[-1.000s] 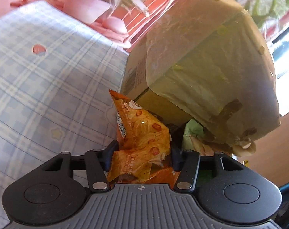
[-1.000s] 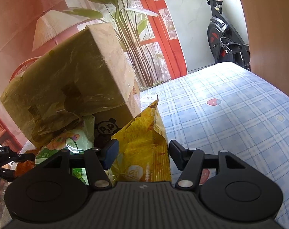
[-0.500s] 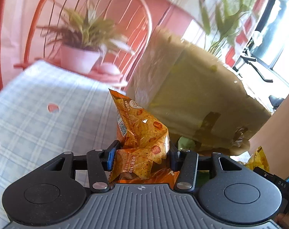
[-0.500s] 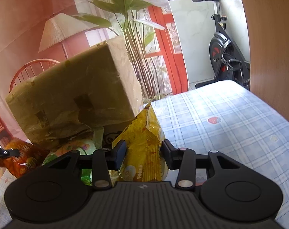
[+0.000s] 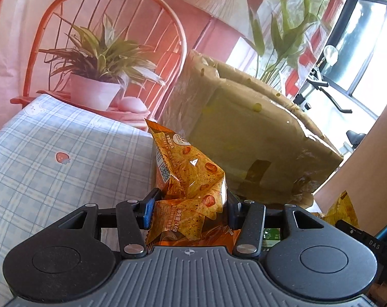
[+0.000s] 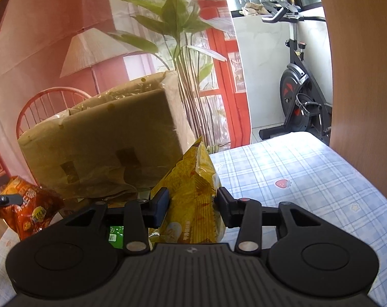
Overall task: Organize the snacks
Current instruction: 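Lift both held bags and carry them over the cardboard box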
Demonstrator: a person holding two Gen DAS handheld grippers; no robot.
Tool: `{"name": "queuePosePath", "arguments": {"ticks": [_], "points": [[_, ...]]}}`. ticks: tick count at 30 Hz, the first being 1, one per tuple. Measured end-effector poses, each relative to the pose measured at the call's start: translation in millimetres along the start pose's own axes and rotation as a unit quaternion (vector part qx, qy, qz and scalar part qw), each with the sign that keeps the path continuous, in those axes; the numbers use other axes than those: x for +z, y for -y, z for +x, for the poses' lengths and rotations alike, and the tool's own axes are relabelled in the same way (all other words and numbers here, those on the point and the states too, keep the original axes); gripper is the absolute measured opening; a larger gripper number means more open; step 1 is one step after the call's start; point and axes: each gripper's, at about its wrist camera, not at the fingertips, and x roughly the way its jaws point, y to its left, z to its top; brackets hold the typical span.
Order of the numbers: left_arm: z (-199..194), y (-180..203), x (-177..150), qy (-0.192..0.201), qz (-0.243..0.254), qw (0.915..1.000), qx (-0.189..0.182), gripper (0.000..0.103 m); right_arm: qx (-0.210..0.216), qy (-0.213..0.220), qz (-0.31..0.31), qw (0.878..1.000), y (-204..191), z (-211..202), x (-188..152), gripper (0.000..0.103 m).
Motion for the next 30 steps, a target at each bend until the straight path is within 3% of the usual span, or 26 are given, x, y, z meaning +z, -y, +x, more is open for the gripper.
{"name": "queuePosePath", "arguments": {"ticks": [12, 30], "points": [[-29.9, 8.2, 6.7, 0.037, 0.007, 0.9993, -0.001, 0.054, 0.001, 0.040, -0.003, 0.999, -1.3, -26.1, 19.6, 0.044], [-67.3, 46.0, 39.2, 0.109, 0.039, 0.9929, -0.026, 0.054, 0.036, 0.112, -0.038, 0.992, -27.4, -60.0, 71.3, 0.044]]}}
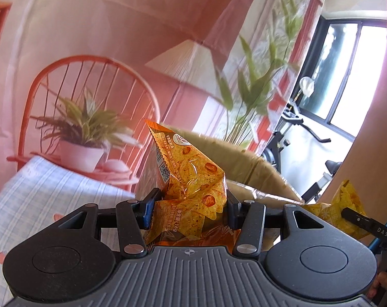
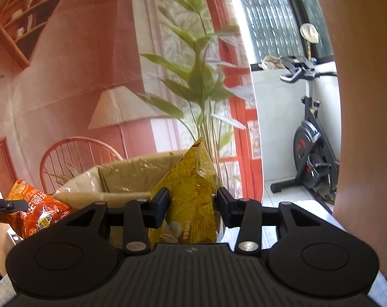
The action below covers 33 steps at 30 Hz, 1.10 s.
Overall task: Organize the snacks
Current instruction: 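Lift both held bags and carry them over the cardboard box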
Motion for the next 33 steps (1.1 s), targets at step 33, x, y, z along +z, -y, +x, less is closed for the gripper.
{"name": "queuePosePath", "arguments": {"ticks": [33], "points": [[88.0, 56.2, 85.8, 0.029, 0.056, 0.9975, -0.033, 0.054, 0.080, 0.031, -0.048, 0.995, -50.1, 128.9, 82.7, 0.044]]}}
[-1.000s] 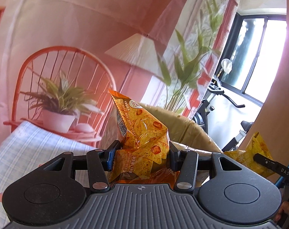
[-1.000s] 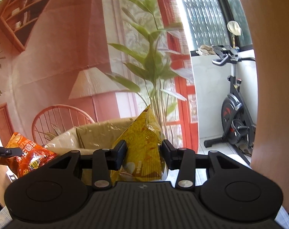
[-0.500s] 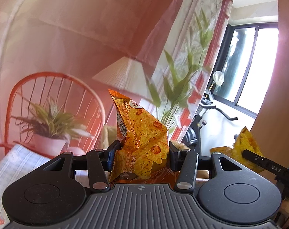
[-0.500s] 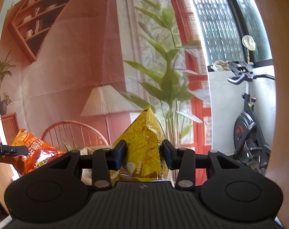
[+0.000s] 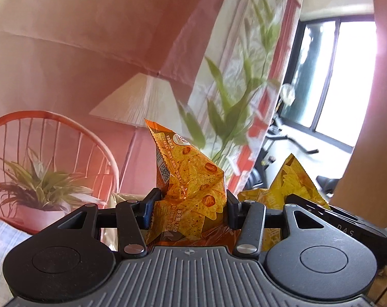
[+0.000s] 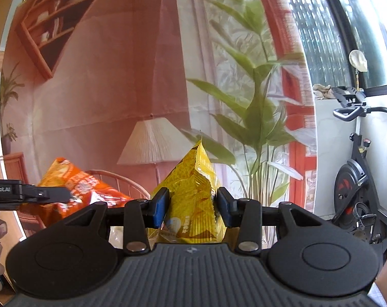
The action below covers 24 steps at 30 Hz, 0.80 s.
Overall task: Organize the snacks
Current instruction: 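Lift both held bags and carry them over the cardboard box, then open both tools to drop the bags into the box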
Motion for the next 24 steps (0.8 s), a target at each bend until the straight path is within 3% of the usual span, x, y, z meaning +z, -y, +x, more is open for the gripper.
{"name": "queuePosePath", "arguments": {"ticks": [9, 14, 21, 24], "points": [[68.5, -2.7, -19.6, -0.089, 0.033, 0.9952, 0.026, 0.055, -0.025, -0.090, 0.051, 0.994, 22.5, 59.9, -38.6, 0.044], [86.8, -4.8, -32.2, -0.121, 0.035, 0.9920, 0.011, 0.056, -0.025, -0.129, 0.053, 0.990, 20.2, 75.4, -57.4, 0.045], [99.3, -8.5, -34.7, -0.135, 0.040, 0.9897, 0.025, 0.069, -0.032, -0.155, 0.056, 0.986, 15.8, 82.7, -66.6, 0.053], [91.5, -7.8, -30.7, -0.131, 0.044, 0.9901, 0.026, 0.069, -0.037, -0.149, 0.056, 0.987, 15.3, 76.6, -64.9, 0.065]]}}
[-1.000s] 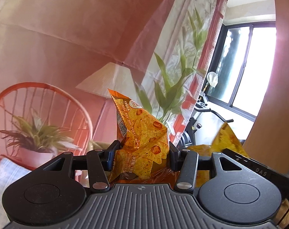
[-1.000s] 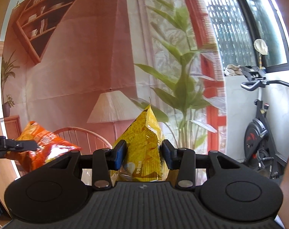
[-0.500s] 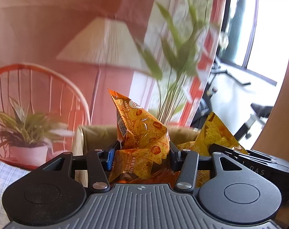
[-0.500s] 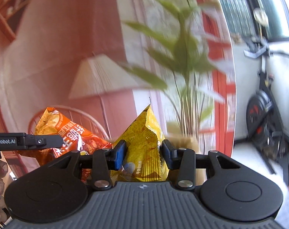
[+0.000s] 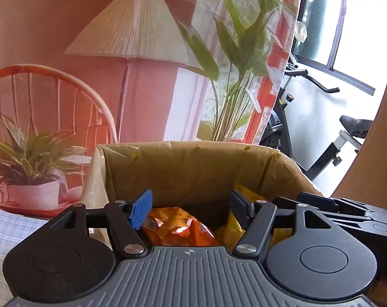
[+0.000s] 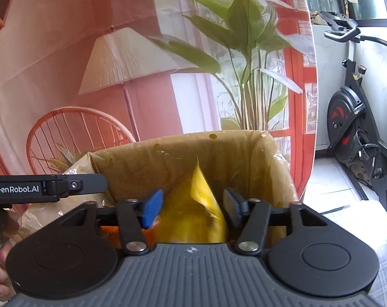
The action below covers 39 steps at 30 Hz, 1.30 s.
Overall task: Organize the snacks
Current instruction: 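Open both tools to drop the bags into the box, then grasp the green-white bag with the left tool while the right tool grasps the green vegetable-rice bag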
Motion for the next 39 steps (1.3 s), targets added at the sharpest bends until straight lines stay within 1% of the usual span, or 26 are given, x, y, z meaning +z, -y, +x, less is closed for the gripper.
{"name": "queuePosePath", "arguments": {"ticks": [3, 10, 16, 20, 24, 29, 34, 39], "points": [[-13.2, -0.9, 0.4, 0.007, 0.002, 1.0000, 0.002, 0.069, 0.000, 0.008, -0.001, 1.000, -0.2, -9.1, 0.2, 0.065], [-51.3, 1.1, -4.2, 0.019, 0.024, 0.9995, 0.009, 0.069, 0.004, 0.026, -0.007, 1.000, -7.4, -40.6, -7.7, 0.065], [-88.1, -4.2, -11.7, 0.026, 0.015, 0.9995, 0.011, 0.069, 0.011, 0.050, -0.009, 0.999, -11.4, -73.1, -15.8, 0.065], [-111.8, -5.8, -21.0, 0.035, 0.021, 0.9991, 0.015, 0.069, 0.013, 0.060, -0.007, 0.998, -10.0, -95.4, -23.2, 0.065], [-131.6, -8.4, -37.6, 0.034, 0.024, 0.9991, 0.010, 0.069, 0.013, 0.066, -0.001, 0.998, -7.8, -113.3, -34.5, 0.065], [-143.0, -9.2, -69.9, 0.023, 0.026, 0.9994, 0.008, 0.069, 0.013, 0.066, 0.002, 0.998, -6.9, -130.1, -57.6, 0.065], [-139.0, -9.2, -104.7, -0.004, 0.012, 0.9999, -0.007, 0.069, 0.011, 0.048, 0.006, 0.999, -7.2, -135.1, -84.3, 0.065], [-127.3, -8.5, -132.7, -0.028, -0.004, 0.9992, -0.028, 0.069, 0.006, 0.023, 0.002, 1.000, -7.7, -132.8, -108.3, 0.065]]}}
